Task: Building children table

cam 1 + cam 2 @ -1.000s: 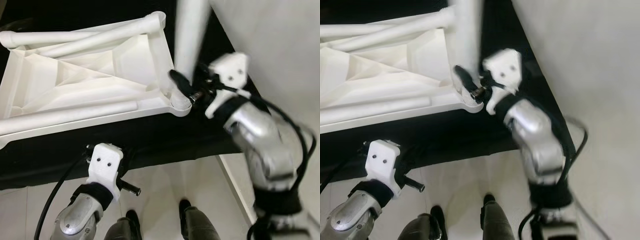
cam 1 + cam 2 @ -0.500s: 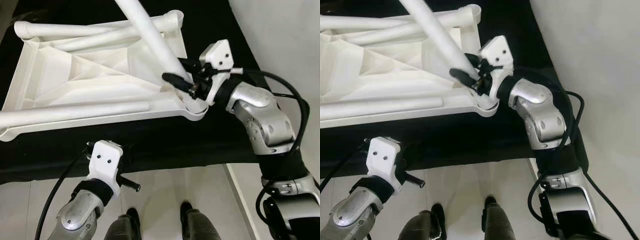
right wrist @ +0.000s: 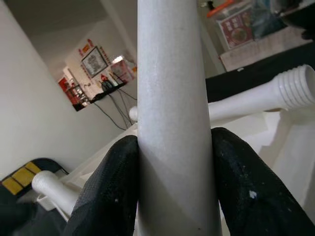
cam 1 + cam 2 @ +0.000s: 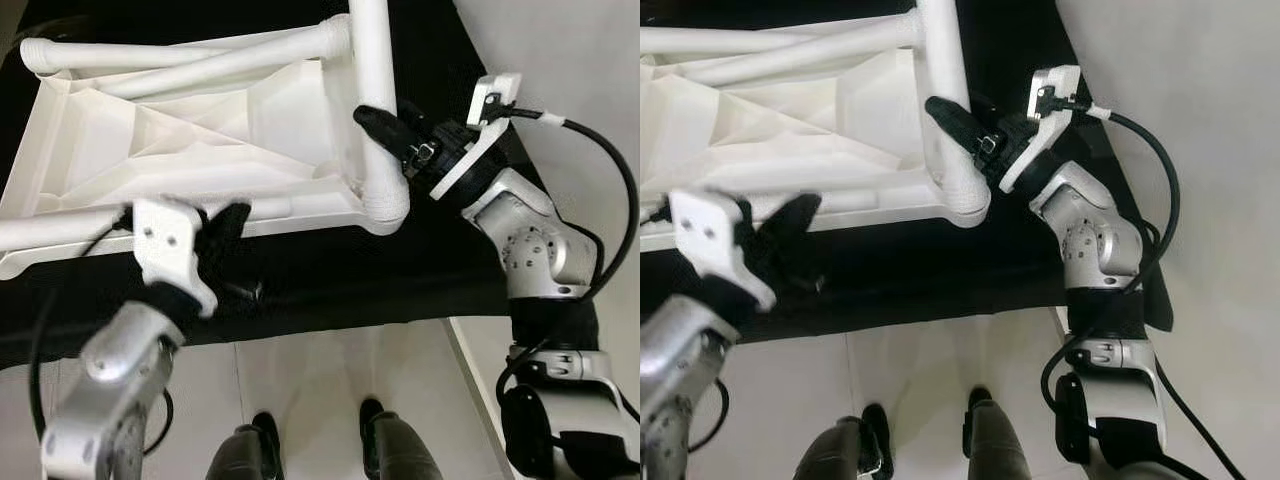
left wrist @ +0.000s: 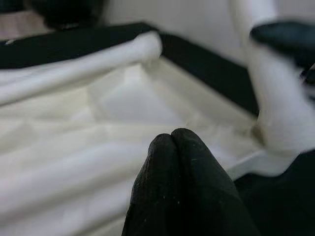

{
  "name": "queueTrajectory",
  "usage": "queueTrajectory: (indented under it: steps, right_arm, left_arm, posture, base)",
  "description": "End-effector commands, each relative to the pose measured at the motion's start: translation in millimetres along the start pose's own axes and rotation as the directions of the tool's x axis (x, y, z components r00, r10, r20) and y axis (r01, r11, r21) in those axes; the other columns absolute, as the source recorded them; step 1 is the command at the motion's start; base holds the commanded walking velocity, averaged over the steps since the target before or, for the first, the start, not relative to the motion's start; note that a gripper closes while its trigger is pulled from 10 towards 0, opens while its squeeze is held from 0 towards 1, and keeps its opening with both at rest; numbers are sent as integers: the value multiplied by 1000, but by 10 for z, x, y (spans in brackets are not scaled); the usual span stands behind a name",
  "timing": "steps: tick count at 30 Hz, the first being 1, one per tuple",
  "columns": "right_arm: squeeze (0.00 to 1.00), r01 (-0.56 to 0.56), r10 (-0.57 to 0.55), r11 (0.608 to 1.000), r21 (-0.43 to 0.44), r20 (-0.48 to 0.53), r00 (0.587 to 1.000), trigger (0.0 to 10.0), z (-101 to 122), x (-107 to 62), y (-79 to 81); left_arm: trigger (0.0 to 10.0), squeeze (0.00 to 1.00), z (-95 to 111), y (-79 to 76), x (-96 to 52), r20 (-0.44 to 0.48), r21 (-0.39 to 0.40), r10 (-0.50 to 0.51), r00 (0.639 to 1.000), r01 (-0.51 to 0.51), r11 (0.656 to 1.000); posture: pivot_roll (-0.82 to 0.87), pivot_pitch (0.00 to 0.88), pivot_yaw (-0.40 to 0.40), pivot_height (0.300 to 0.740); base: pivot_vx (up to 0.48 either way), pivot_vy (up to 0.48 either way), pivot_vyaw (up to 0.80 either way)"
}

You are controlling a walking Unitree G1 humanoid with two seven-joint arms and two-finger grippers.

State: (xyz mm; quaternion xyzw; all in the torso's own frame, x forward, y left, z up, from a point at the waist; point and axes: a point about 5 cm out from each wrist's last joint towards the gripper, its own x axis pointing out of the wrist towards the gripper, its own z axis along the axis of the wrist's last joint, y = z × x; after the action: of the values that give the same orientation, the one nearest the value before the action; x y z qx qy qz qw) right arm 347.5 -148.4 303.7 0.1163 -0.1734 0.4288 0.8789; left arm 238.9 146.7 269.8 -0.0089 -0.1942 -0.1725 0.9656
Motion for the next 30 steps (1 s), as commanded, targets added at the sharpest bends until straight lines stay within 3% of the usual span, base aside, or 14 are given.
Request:
queueTrajectory:
  steps: [1, 2, 3, 4, 5, 12, 14, 17, 20, 24, 29, 30]
  right_arm:
    - [0, -56, 56, 997, -51, 2, 998, 10000, 16, 36, 81]
    - [0, -75, 75, 994, -79, 1, 997, 10000, 26, 43, 105]
    - [0, -75, 75, 994, -79, 1, 997, 10000, 26, 43, 105]
    - [0, -100, 101, 989, -110, 3, 995, 10000, 38, 53, 140]
    - [0, -158, 159, 974, -160, -12, 987, 10000, 29, 69, 233]
    - [0, -296, 292, 929, -222, -48, 955, 10000, -48, 124, 486]
    - [0, -354, 348, 905, -235, -67, 935, 10000, -141, 191, 650]
    - [0, -373, 365, 896, -243, -79, 928, 10000, -202, 228, 711]
    - [0, -364, 354, 896, -253, -85, 931, 10000, -223, 259, 711]
    - [0, -315, 298, 903, -291, -104, 949, 10000, -256, 358, 656]
    - [0, -190, 178, 937, -292, -68, 982, 10000, -230, 417, 508]
    - [0, -145, 137, 949, -279, -47, 989, 10000, -207, 426, 452]
  left_arm:
    - [10000, 0, 37, 63, 21, 9, -27, 6, 1000, -6, 1000]
    - [10000, 0, 146, 102, 112, 66, -62, 5, 998, -1, 998]
    - [10000, 0, 146, 102, 112, 66, -62, 5, 998, -1, 998]
    - [10000, 55, 234, 127, 184, 117, -121, -6, 993, 21, 992]
    - [10000, 1000, 326, 153, 264, 168, -176, -18, 986, 48, 983]
    - [10000, 1000, 498, 210, 431, 250, -257, -45, 967, 111, 960]
    - [10000, 1000, 616, 190, 545, 303, -274, -103, 947, 190, 943]
    - [10000, 1000, 692, 154, 607, 339, -287, -148, 929, 252, 924]
    - [10000, 1000, 732, 110, 634, 363, -290, -184, 914, 298, 909]
    - [10000, 1000, 779, -40, 632, 397, -294, -325, 858, 454, 841]
    - [10000, 1000, 761, -43, 636, 378, -291, -329, 865, 449, 845]
    - [10000, 741, 745, -35, 633, 370, -289, -325, 870, 440, 850]
  posture:
    - [-42, 238, 31, 740]
    - [-43, 223, 32, 740]
    - [-43, 223, 32, 740]
    - [-42, 209, 34, 740]
    - [-43, 193, 37, 740]
    - [-43, 163, 46, 740]
    - [-45, 149, 53, 740]
    - [-46, 144, 55, 740]
    - [-48, 142, 58, 740]
    - [-55, 139, 61, 740]
    - [-56, 143, 56, 740]
    - [-55, 145, 54, 740]
  base:
    - [0, 0, 0]
    - [0, 0, 0]
    - [0, 0, 0]
    - [0, 0, 0]
    - [0, 0, 0]
    - [0, 0, 0]
    - [0, 0, 0]
    - [0, 0, 0]
    - [0, 0, 0]
    - [0, 0, 0]
    - [0, 0, 0]
    - [0, 0, 0]
